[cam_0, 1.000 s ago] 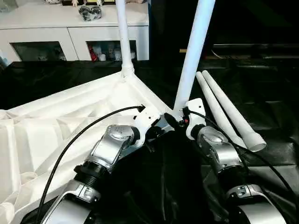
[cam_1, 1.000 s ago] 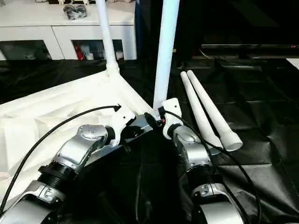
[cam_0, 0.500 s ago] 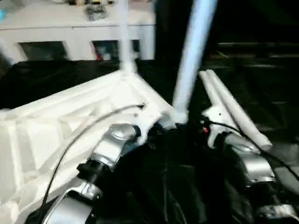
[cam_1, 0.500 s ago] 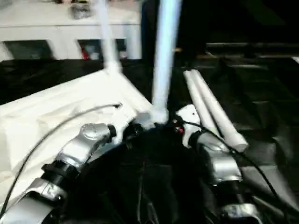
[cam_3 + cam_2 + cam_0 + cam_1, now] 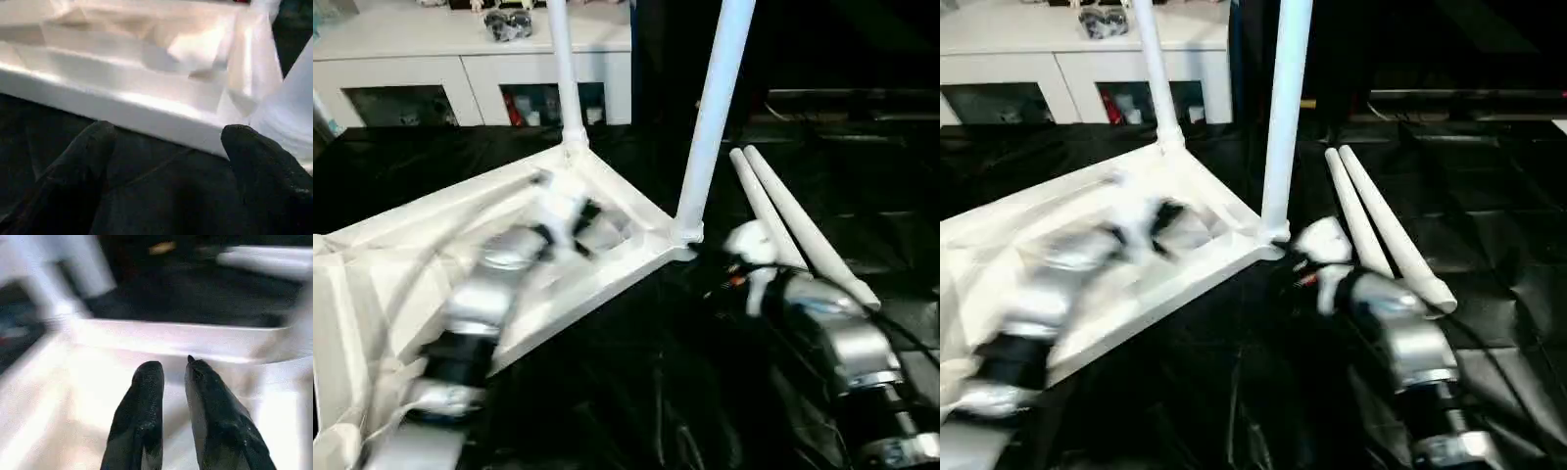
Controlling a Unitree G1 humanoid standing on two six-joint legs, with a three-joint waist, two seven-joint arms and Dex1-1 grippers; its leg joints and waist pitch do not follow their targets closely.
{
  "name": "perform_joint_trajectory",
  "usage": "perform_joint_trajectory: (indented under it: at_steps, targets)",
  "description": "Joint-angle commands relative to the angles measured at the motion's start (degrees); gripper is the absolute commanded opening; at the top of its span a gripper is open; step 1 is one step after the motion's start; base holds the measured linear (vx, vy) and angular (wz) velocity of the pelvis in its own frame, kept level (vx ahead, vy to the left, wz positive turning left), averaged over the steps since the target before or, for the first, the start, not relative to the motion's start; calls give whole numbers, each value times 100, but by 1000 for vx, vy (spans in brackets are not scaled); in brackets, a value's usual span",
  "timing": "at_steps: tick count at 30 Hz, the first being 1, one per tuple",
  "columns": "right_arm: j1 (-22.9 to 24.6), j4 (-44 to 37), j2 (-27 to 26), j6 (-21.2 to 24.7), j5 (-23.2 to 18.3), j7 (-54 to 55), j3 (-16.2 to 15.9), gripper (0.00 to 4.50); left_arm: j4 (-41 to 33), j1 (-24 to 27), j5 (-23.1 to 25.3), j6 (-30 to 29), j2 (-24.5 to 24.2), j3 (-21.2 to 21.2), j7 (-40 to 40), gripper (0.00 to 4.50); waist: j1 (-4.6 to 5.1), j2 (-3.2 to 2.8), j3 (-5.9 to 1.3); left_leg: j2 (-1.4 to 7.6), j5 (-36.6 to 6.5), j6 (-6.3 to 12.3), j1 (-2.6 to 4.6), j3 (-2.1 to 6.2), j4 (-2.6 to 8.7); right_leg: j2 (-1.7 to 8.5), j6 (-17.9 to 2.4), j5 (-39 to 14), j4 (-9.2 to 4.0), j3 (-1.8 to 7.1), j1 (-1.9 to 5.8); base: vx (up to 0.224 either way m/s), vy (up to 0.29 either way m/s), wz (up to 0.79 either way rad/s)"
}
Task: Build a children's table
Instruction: Rotate leg to tighten, then rotate table base
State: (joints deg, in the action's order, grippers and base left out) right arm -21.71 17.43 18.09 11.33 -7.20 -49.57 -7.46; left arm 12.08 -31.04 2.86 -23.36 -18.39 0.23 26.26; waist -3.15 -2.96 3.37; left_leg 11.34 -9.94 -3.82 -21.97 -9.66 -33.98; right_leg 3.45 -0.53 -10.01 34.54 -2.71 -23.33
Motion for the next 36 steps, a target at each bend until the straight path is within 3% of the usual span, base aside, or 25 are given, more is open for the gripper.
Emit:
perform_joint_trajectory:
  at_steps: [1, 2, 3, 9, 10, 11, 13, 14, 16, 18, 21, 26, 27, 28, 30, 36]
  targets:
    - [-204, 278, -155, 156, 239, 432, -43, 390, -556, 311, 354, -495, -465, 441, -204, 95, 8, 108, -413, 136, -1009, 310, 59, 41, 356, 370, -1192, -1411, -372, 173, 287, 0, 0, 0]
    - [-206, 282, -158, 158, 242, 438, -43, 390, -562, 316, 358, -500, -473, 446, -205, 95, 25, 95, -399, 124, -1004, 298, 42, 41, 374, 354, -1169, -1459, -382, 165, 291, 0, 0, 0]
    - [-226, 294, -177, 206, 235, 500, -63, 390, -660, 392, 411, -624, -588, 498, -208, 95, 15, 84, -403, 123, -1097, 275, 99, 19, 351, 338, -1124, -1543, -417, 177, 241, 0, 0, 0]
    - [-403, 563, -433, 363, 455, 822, -309, 390, -761, 1069, 1031, -1290, -1856, 565, -203, 95, -30, 59, -395, 142, -1197, 174, 119, 34, 391, 336, -1120, -1371, -380, 195, 208, 0, 0, 0]
    - [-403, 563, -433, 363, 455, 822, -309, 390, -761, 1069, 1031, -1290, -1856, 565, -203, 95, -20, 52, -390, 130, -1273, 134, 107, 39, 397, 331, -1135, -1350, -368, 195, 205, 0, 0, 0]
    - [-479, 691, -513, 402, 554, 924, -355, 390, -687, 1200, 1097, -1358, -2027, 562, -172, 95, -43, 34, -396, 138, -1367, 80, 144, 42, 404, 333, -1122, -1376, -378, 199, 188, 0, 0, 0]
    - [-549, 820, -572, 426, 617, 1022, -381, 390, -642, 1292, 1126, -1402, -2103, 539, -95, 95, -37, 38, -387, 138, -1421, 25, 129, 47, 420, 337, -1153, -1324, -371, 204, 198, 0, 0, 0]
    - [-569, 856, -587, 428, 628, 1051, -390, 390, -636, 1318, 1136, -1413, -2135, 512, -67, 68, -38, 41, -389, 136, -1461, 11, 140, 42, 417, 341, -1159, -1334, -377, 208, 188, 0, 0, 0]
    - [-674, 1062, -676, 488, 642, 1191, -389, 390, -568, 1438, 1175, -1425, -2251, 368, 54, 60, -39, 21, -383, 130, -1603, -50, 134, 53, 432, 348, -1147, -1399, -382, 214, 198, 0, 0, 0]
    - [-775, 1270, -723, 515, 709, 1339, -415, 360, -536, 1554, 1211, -1480, -2357, 206, 213, 57, -43, 17, -387, 131, -1675, -78, 141, 62, 433, 362, -1137, -1443, -383, 218, 196, 0, 0, 0]
    - [-899, 1498, -791, 499, 750, 1455, -408, 343, -562, 1677, 1187, -1612, -2512, 4, 459, 16, -23, 26, -374, 118, -1771, -106, 132, 58, 433, 362, -1122, -1598, -390, 228, 184, 0, 0, 0]
    - [-1182, 2050, -987, 268, 845, 1757, -354, 313, -687, 1844, 1112, -1574, -2806, -368, 1146, 11, -30, 23, -384, 121, -1724, -120, 128, 64, 428, 373, -1150, -1604, -387, 231, 186, 0, 0, 0]
    - [-1219, 2130, -1012, 244, 842, 1780, -353, 289, -714, 1862, 1096, -1547, -2846, -415, 1244, 0, -26, 14, -377, 124, -1744, -127, 125, 71, 434, 377, -1176, -1599, -376, 232, 180, 0, 0, 0]
    - [-1250, 2201, -1032, 203, 855, 1821, -357, 289, -746, 1880, 1072, -1546, -2884, -452, 1321, 0, -21, 40, -382, 128, -1753, -133, 132, 66, 435, 370, -1179, -1558, -373, 231, 183, 0, 0, 0]
    - [-1340, 2398, -1093, 103, 872, 1918, -352, 275, -888, 1931, 958, -1575, -2982, -548, 1578, 0, -17, 15, -377, 133, -1788, -152, 125, 77, 445, 390, -1213, -1586, -363, 231, 186, 0, 0, 0]
    - [-1687, 3149, -1347, -202, 926, 2117, -313, 224, -1577, 2022, 486, -1687, -3049, -865, 2437, 0, -12, 35, -370, 132, -1803, -170, 141, 56, 436, 381, -1255, -1550, -359, 243, 177, 0, 0, 0]
